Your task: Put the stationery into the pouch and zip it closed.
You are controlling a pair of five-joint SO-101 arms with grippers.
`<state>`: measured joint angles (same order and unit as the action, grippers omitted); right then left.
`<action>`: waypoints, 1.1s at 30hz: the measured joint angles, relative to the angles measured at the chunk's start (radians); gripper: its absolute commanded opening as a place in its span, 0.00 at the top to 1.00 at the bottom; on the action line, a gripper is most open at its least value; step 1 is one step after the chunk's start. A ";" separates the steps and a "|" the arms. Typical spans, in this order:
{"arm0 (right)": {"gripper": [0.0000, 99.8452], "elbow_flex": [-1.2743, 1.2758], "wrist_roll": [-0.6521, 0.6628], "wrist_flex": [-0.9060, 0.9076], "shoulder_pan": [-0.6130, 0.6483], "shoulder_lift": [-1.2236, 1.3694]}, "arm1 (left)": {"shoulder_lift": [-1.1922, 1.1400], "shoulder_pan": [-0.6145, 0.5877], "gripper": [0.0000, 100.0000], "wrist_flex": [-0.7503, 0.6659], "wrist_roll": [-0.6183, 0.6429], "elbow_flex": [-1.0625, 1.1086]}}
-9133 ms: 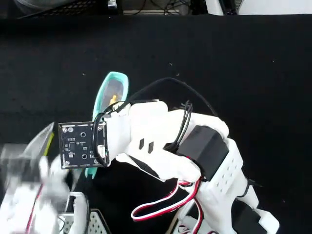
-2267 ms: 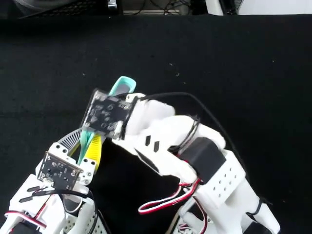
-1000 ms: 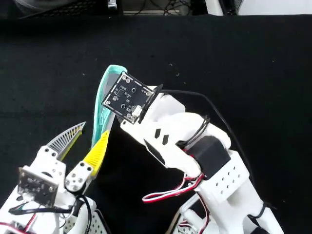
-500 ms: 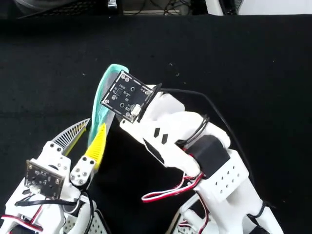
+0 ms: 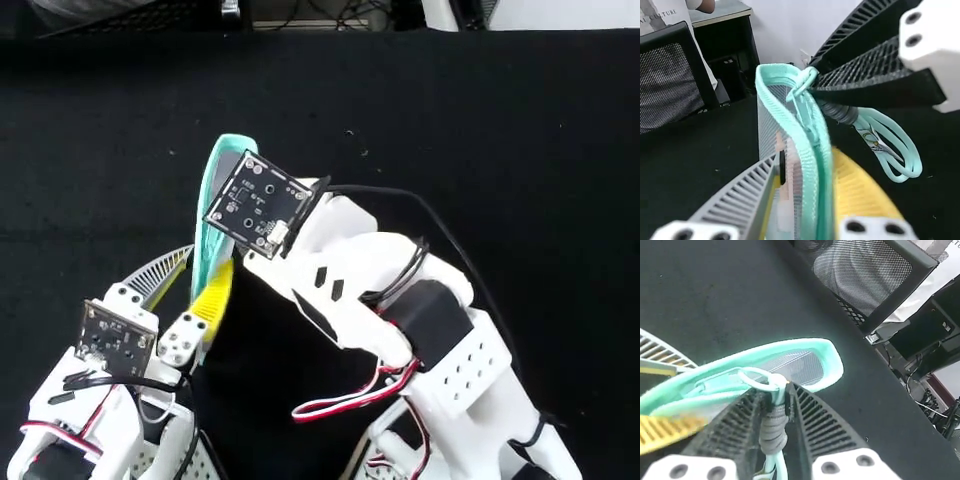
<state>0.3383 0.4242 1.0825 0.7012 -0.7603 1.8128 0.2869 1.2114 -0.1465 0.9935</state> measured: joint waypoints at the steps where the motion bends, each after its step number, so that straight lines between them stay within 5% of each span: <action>1: 0.99 0.000 0.000 0.000 0.000 0.000 | 0.000 0.000 0.97 -0.002 -0.005 0.000; 33: 0.99 -0.002 0.100 -0.094 -0.157 0.061 | -0.006 0.009 0.97 -0.002 -0.025 0.006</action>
<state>0.3368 0.5240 0.9889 0.5447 -0.6989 1.8067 0.2961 1.2098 -0.1711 0.9996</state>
